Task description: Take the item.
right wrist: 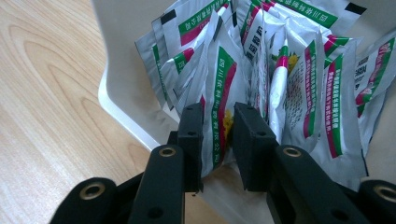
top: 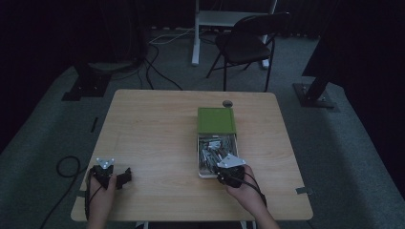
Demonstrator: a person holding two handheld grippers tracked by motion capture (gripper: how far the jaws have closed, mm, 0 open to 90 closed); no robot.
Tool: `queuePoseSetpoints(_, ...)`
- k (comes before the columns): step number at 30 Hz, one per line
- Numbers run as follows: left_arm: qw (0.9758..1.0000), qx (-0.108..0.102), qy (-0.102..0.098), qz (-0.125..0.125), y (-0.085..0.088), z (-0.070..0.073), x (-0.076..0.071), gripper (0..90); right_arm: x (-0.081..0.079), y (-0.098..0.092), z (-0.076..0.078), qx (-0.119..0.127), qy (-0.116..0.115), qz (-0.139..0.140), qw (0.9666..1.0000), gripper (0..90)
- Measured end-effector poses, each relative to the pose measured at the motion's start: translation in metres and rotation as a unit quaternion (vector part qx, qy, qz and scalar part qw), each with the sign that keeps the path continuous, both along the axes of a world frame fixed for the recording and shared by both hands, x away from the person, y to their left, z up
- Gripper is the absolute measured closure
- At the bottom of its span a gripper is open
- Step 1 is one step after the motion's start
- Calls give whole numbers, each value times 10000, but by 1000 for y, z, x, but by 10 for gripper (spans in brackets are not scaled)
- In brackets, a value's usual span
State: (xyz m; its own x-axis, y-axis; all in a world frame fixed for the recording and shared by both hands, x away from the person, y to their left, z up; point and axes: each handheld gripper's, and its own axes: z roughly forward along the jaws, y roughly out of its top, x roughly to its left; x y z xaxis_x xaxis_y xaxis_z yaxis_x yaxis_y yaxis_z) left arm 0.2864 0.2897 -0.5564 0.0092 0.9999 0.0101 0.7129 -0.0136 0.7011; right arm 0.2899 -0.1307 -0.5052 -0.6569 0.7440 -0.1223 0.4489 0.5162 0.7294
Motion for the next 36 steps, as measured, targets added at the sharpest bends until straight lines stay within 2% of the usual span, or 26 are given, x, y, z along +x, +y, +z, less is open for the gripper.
queuePoseSetpoints(4,10000,0,-1,0,0,0,0,76,1,2,0,-31,36,-67,10000,774)
queuePoseSetpoints(9,10000,-1,-1,1,0,0,0,76,3,2,1,-86,48,-132,9999,869)
queuePoseSetpoints(17,10000,0,0,0,0,0,0,76,3,-1,5,-99,70,-124,9999,883)
queuePoseSetpoints(26,10000,0,1,0,0,0,0,76,-1,-4,21,163,-8,-77,9998,885)
queuePoseSetpoints(34,10000,0,-1,0,0,0,0,76,-3,-7,36,516,20,23,9987,886)
queuePoseSetpoints(36,10000,1,0,-1,0,0,0,75,-4,-7,40,514,-36,76,9986,885)
